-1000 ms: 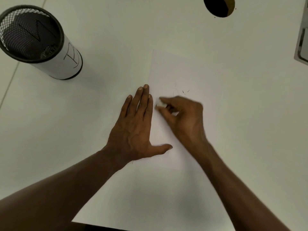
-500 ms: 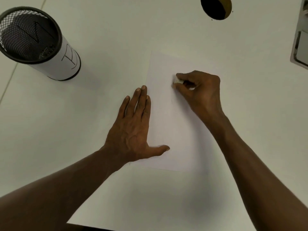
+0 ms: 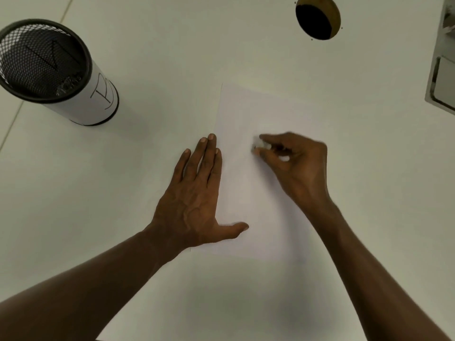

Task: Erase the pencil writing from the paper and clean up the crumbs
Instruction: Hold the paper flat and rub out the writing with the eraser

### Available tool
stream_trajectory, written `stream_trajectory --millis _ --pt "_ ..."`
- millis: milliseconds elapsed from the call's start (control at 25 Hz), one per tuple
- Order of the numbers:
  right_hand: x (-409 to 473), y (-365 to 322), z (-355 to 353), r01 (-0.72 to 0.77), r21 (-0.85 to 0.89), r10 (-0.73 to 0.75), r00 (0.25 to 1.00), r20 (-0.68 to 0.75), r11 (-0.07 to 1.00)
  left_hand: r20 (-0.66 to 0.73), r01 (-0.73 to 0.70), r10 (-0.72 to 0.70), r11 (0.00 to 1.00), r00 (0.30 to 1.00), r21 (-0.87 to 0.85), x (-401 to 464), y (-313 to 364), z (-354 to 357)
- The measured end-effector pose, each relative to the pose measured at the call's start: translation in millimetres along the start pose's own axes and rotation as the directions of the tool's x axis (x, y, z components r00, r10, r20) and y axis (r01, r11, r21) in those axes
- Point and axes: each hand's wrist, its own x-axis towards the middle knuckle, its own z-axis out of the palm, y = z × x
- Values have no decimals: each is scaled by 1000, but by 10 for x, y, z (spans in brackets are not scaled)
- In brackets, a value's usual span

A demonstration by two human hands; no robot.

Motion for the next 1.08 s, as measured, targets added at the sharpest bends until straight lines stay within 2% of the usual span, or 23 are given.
stream_trajectory --millis 80,200,440,560,640,680,760,880,1000,1080 --pt "-374 -71 54 -137 94 133 990 47 986 -12 -2 2 1000 1000 -27 2 1 -3" --pt "-601 -38 163 -255 209 252 967 41 944 -32 -7 4 996 999 -89 32 -17 7" --pt "-567 -88 143 -318 283 313 948 62 905 -83 6 -26 973 996 -229 154 74 -88" --pt "-538 -75 127 -359 307 351 933 84 881 -64 -63 51 978 997 -199 337 102 -79" --pt "-472 -45 132 -359 292 361 931 47 887 -33 -66 62 988 998 -137 403 98 -32" --pt "-452 -47 131 -313 227 322 947 0 922 -23 -61 58 992 998 -114 395 90 -22" --pt "-426 -39 131 -129 8 129 988 -80 992 -12 -44 43 996 999 -83 373 85 -27" --pt "-217 2 139 123 -216 -137 989 -52 969 9 -46 46 998 999 -49 400 90 -61" --pt "259 74 161 209 -259 -230 972 -53 943 9 -38 38 999 999 -34 399 93 -60" --pt "199 70 142 187 -270 -203 979 -31 944 19 -36 37 999 999 -28 393 94 -71"
